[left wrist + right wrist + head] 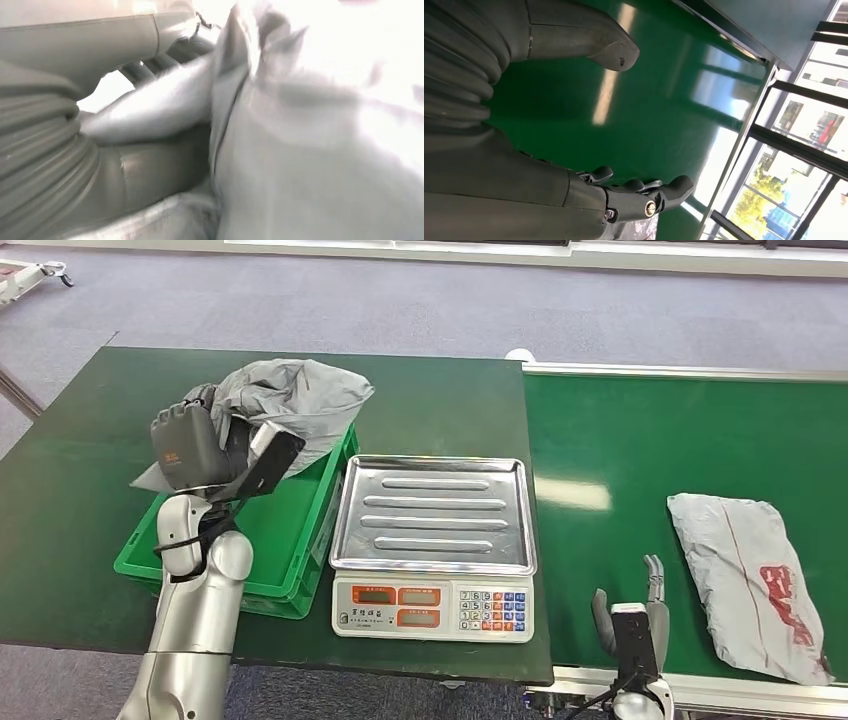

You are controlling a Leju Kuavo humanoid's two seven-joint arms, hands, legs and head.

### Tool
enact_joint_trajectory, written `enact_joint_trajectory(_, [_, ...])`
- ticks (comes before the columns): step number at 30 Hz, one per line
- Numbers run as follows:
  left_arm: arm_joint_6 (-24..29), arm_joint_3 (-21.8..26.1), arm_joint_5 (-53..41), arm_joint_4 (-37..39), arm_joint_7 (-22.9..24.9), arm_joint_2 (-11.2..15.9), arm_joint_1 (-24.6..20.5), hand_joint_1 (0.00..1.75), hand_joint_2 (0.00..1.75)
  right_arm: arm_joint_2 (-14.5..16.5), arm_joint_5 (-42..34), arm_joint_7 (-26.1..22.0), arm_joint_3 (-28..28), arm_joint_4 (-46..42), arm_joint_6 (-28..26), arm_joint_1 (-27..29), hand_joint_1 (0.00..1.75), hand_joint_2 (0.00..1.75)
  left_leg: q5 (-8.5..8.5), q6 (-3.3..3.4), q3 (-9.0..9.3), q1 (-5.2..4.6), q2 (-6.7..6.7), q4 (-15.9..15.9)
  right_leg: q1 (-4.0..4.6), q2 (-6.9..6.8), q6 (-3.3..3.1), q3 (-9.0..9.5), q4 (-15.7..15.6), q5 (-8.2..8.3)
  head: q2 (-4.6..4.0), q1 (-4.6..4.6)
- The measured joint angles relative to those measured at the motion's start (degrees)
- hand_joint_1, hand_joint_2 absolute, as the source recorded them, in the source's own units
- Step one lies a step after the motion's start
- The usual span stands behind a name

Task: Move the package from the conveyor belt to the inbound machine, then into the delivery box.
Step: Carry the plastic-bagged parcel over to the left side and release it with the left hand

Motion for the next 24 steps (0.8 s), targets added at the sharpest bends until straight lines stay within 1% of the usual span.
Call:
enact_joint_trajectory(2, [-2.48,0.02,-0.33,5.0,3.7,2.32,-0.98,1.75,1.75,-0.07,0.07,0.0,0.0,0.03,0.04,-0.04,0.0,1.75,0.04,-0.06,-0.05,0.03,0.07,0.0,0.04,0.09,-0.06,-0.08,0.01,0.05,0.0,0.01])
enact_joint_trajectory(6, [-6.01,0.02,-1.58,12.54,7.21,5.46,-2.2,1.75,0.0,-0.08,0.43,0.0,0.02,0.22,0.11,-0.43,0.0,1.75,0.05,-0.08,-0.09,0.06,0.07,0.0,0.04,0.12,-0.08,-0.12,0.02,0.06,0.0,-0.01])
enact_joint_trajectory(10, [-8.31,0.02,-2.07,17.18,8.76,7.58,-2.87,1.75,0.0,-0.07,0.79,0.0,0.14,0.68,0.23,-1.1,0.0,1.75,0.04,-0.07,-0.15,0.06,0.02,0.0,0.01,0.1,-0.06,-0.14,0.02,0.03,0.0,0.01])
enact_joint_trajectory(12, [-8.56,0.02,-2.08,18.72,9.2,8.45,-3.16,0.92,0.0,-0.07,0.9,0.0,0.33,0.97,0.23,-1.46,0.0,1.75,0.03,-0.06,-0.15,0.06,0.03,0.0,0.0,0.1,-0.05,-0.14,0.02,0.02,0.0,0.01])
enact_joint_trajectory(14, [-7.95,0.02,-2.08,19.98,9.65,9.16,-3.51,0.04,0.0,-0.07,0.99,0.0,0.59,1.26,0.22,-1.68,0.0,1.75,0.03,-0.05,-0.15,0.06,0.03,0.0,-0.01,0.09,-0.05,-0.14,0.02,0.02,0.0,0.01])
enact_joint_trajectory(16, [-6.73,0.02,-2.06,21.06,9.96,9.78,-3.9,0.0,0.0,-0.06,1.02,0.0,0.77,1.5,0.18,-1.83,0.0,1.75,0.03,-0.05,-0.15,0.06,0.03,0.0,-0.01,0.07,-0.05,-0.13,0.02,0.02,0.0,0.01])
enact_joint_trajectory(20, [-4.56,0.02,-1.98,22.53,9.69,10.55,-4.42,0.0,0.0,-0.06,1.02,0.0,0.87,1.77,0.04,-2.0,0.0,1.75,0.04,-0.06,-0.14,0.06,0.0,0.0,0.01,0.04,-0.05,-0.13,0.02,0.03,0.0,0.0])
enact_joint_trajectory(22, [-2.41,0.02,-1.18,22.93,8.41,10.63,-4.51,0.0,0.0,-0.06,1.04,0.0,0.88,1.87,0.02,-2.03,0.0,1.75,0.05,-0.07,-0.14,0.06,0.0,0.0,0.01,0.04,-0.05,-0.13,0.02,0.03,0.0,0.0])
enact_joint_trajectory(24, [0.25,0.02,0.5,23.02,6.15,10.62,-4.56,0.0,0.0,-0.06,1.06,0.0,0.88,1.99,0.02,-2.1,0.0,1.75,0.05,-0.07,-0.14,0.06,0.0,0.0,0.01,0.04,-0.05,-0.13,0.02,0.03,0.0,0.0])
